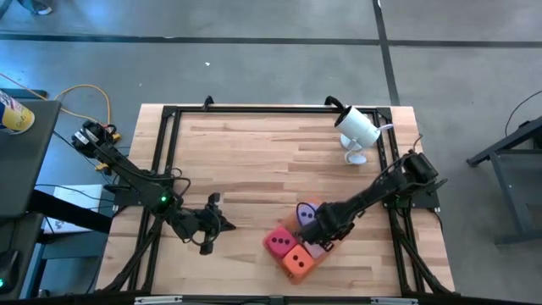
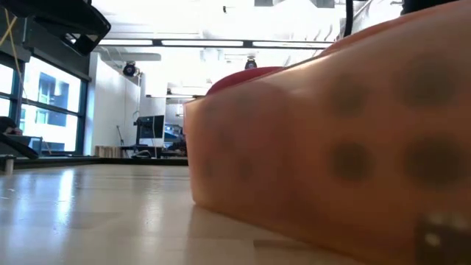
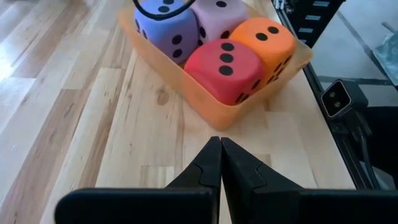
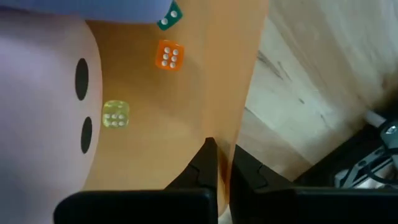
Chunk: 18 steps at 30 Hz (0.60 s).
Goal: Pick & Place Dice
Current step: Adjust the orange bin, then return to Home Position
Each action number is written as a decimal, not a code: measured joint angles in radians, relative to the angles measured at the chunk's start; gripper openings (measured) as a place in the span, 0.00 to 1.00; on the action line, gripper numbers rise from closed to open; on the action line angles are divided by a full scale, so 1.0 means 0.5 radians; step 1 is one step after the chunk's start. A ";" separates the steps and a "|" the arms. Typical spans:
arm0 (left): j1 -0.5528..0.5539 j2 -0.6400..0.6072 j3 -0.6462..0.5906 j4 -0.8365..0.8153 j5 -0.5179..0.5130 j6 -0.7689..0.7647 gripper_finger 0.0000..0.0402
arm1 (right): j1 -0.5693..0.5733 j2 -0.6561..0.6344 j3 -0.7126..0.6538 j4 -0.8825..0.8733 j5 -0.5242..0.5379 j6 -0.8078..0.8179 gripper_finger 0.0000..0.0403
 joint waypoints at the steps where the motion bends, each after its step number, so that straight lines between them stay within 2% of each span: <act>1: 0.000 0.000 0.000 -0.002 0.000 0.000 0.00 | 0.007 0.000 -0.002 0.010 -0.002 0.008 0.01; 3: 0.001 0.000 0.000 -0.002 0.000 0.001 0.00 | 0.009 0.000 -0.002 0.033 0.013 0.003 0.01; 7: 0.001 0.000 0.000 -0.004 -0.004 0.005 0.00 | 0.008 0.001 -0.002 0.146 0.232 -0.059 0.01; 10: 0.001 0.000 0.000 -0.005 -0.005 0.005 0.00 | 0.006 0.002 -0.002 0.188 0.318 -0.113 0.04; 18: 0.007 0.000 0.000 -0.005 -0.005 0.022 0.00 | -0.010 0.002 -0.003 0.191 0.495 -0.151 0.30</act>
